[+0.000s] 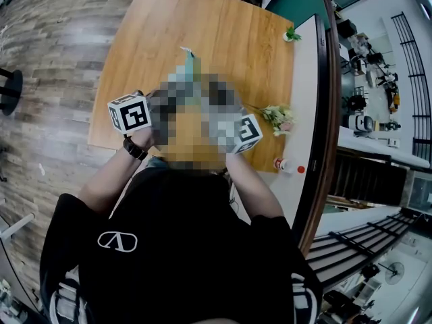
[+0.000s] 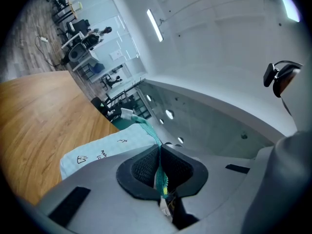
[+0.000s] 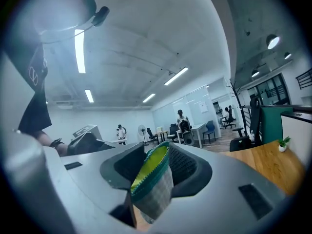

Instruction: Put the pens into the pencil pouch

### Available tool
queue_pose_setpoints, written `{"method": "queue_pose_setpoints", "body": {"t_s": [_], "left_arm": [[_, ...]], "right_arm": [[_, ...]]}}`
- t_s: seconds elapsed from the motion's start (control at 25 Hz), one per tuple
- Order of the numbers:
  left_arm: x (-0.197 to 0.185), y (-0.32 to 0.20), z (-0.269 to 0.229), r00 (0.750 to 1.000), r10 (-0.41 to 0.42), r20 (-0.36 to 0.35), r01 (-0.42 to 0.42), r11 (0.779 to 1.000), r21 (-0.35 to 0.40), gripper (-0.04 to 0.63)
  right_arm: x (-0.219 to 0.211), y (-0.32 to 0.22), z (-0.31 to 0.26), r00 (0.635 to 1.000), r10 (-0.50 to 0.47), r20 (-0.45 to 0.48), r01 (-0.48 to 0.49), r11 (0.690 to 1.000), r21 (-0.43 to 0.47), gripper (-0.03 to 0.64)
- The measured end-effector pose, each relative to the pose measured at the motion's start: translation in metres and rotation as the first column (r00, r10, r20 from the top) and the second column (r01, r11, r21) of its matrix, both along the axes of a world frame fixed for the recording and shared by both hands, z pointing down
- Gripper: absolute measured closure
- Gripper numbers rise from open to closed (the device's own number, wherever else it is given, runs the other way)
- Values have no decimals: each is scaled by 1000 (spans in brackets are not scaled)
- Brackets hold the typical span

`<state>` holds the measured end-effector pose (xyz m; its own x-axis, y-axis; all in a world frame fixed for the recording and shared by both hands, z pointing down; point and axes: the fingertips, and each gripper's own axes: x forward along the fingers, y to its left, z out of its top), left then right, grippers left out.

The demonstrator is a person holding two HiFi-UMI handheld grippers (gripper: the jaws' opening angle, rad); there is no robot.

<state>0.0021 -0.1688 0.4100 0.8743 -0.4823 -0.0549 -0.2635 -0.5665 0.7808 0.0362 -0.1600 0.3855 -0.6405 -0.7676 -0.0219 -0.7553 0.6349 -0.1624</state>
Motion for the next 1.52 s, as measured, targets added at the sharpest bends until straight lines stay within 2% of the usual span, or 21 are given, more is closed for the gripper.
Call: {"method": "queue_pose_setpoints", "body": {"t_s": [0.16, 0.32, 0.48, 0.6, 0.72, 0.8, 0.92, 1.08, 1.24, 1.32, 1.4, 1.44, 1.52], "left_arm": [[-4, -1, 0, 1000, -10, 0, 10, 1000, -3, 580], [-8, 1, 1, 1000, -23, -2, 23, 1000, -5, 580], [-16, 1, 6, 999, -33, 5, 33, 999, -7, 580], [-32, 3, 17, 999, -49, 18, 50, 999, -21, 580], [-51, 6, 31, 997, -74, 36, 75, 996, -38, 580], [-60, 7, 41, 994, -94, 50, 97, 994, -54, 580], [-71, 8, 55, 992, -113, 61, 117, 990, -73, 580], [-85, 9, 63, 989, -130, 76, 136, 987, -81, 580], [-92, 10, 67, 985, -151, 79, 158, 984, -83, 580], [-92, 9, 69, 985, -156, 73, 161, 984, -80, 580], [-93, 9, 69, 985, -159, 71, 165, 983, -81, 580], [-93, 9, 69, 984, -162, 73, 168, 982, -83, 580], [-94, 8, 70, 983, -166, 76, 172, 981, -89, 580]], "right_arm": [[17, 1, -8, 998, 63, 12, -63, 998, 32, 479], [34, -5, -3, 991, 120, -51, -118, 992, 45, 480], [50, -29, 48, 975, 155, -162, -165, 985, -48, 480], [57, -55, 119, 951, 158, -266, -213, 957, -195, 480], [53, -83, 192, 940, 132, -313, -253, 888, -385, 479], [44, -98, 240, 938, 104, -331, -270, 817, -509, 479], [30, -113, 307, 923, 34, -383, -297, 695, -655, 479], [12, -119, 370, 895, -63, -441, -343, 536, -772, 479], [18, -119, 413, 879, -87, -469, -401, 396, -826, 479], [23, -118, 425, 873, -100, -478, -419, 349, -838, 480], [26, -116, 432, 863, -121, -490, -435, 315, -844, 480], [27, -116, 434, 856, -132, -501, -445, 308, -841, 495], [30, -116, 435, 832, -156, -532, -470, 312, -826, 526]]}}
